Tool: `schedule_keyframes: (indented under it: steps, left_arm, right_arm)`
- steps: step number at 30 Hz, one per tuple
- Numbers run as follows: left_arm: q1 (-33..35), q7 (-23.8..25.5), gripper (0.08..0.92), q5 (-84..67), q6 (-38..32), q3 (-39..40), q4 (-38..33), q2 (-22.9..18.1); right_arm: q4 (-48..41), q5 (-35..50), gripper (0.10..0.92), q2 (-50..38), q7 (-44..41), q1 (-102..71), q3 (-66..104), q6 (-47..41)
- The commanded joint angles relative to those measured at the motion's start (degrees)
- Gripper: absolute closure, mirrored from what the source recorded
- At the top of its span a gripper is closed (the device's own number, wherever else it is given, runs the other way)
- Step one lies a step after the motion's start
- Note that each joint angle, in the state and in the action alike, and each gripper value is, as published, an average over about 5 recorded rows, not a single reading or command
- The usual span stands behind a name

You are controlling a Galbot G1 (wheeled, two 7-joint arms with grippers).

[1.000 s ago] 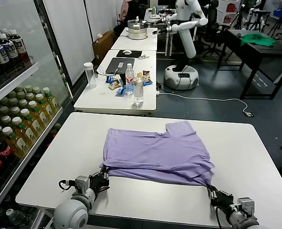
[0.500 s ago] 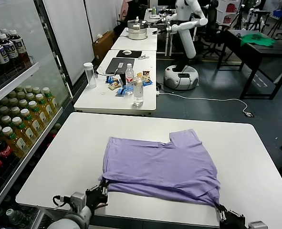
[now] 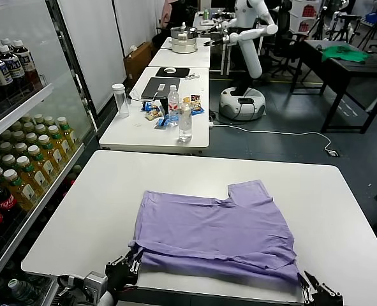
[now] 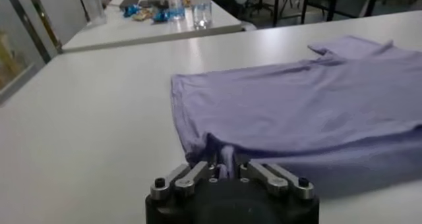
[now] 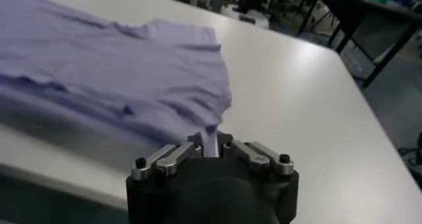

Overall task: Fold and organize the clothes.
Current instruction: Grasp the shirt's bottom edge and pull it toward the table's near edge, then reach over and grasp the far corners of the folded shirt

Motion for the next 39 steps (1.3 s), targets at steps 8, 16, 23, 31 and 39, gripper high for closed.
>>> schedule_keyframes:
  steps: [8,16,23,31,39]
  left_arm:
    - [-20.3,-0.3,0.36,-5.1,-0.1,3.8,10.5,1.1]
    - [-37.5,-0.1,0.187,-7.8,-0.2,12.3,26.6,-0.9]
    - [-45.5,-0.6,0.177,-7.9,-0.1,16.5,34.7,-4.2]
    - [-48.6,-1.7,0.177,-7.0,0.0,19.1,38.9,-6.8]
    - [-48.4,-2.1,0.177,-6.7,0.0,20.5,40.1,-7.1]
  right_arm:
    - [-15.2,9.3,0.341,-8.8,4.7,32.3,-11.9,-2.1]
    - [-31.5,15.6,0.205,-9.0,7.6,54.5,-26.6,-6.0]
    - [-42.2,18.6,0.203,-6.6,9.4,67.4,-33.6,-9.1]
    - [-51.3,19.7,0.203,-4.6,9.4,73.3,-38.0,-9.5]
    - [-56.5,20.6,0.203,-1.8,9.1,75.4,-39.4,-9.5]
